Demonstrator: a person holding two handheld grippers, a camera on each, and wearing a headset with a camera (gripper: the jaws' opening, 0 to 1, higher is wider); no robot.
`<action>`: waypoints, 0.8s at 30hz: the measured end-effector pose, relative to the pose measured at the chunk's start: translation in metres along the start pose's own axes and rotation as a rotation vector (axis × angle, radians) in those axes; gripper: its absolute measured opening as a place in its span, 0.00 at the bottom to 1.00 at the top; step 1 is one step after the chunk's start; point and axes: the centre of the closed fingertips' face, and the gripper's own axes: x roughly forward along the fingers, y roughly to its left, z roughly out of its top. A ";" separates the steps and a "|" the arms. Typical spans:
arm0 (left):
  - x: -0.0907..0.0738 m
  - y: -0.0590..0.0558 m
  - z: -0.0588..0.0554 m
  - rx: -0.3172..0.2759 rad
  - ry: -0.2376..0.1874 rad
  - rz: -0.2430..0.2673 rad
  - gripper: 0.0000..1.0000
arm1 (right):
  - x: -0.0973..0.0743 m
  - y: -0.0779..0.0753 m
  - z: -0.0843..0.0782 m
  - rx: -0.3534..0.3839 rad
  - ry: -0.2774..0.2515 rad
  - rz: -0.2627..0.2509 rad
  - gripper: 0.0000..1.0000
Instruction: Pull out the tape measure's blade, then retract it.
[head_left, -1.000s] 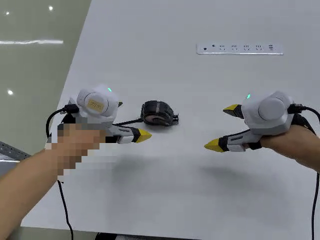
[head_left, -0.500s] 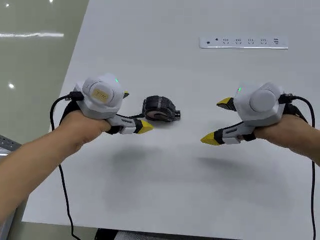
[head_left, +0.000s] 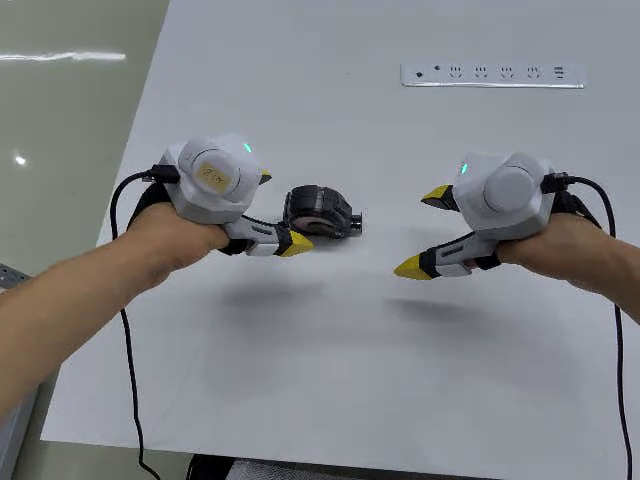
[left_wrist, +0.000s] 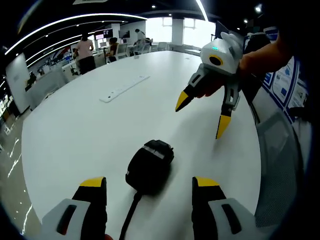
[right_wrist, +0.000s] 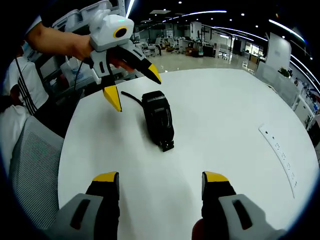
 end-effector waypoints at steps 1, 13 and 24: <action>0.001 0.000 0.000 0.004 0.002 -0.003 0.66 | 0.001 0.000 0.000 -0.003 0.001 0.002 0.68; 0.011 -0.003 0.004 0.052 0.014 -0.041 0.62 | 0.015 -0.002 0.002 -0.032 0.009 0.030 0.66; 0.022 -0.004 0.006 0.107 0.031 -0.080 0.58 | 0.029 -0.001 0.004 -0.069 0.011 0.053 0.63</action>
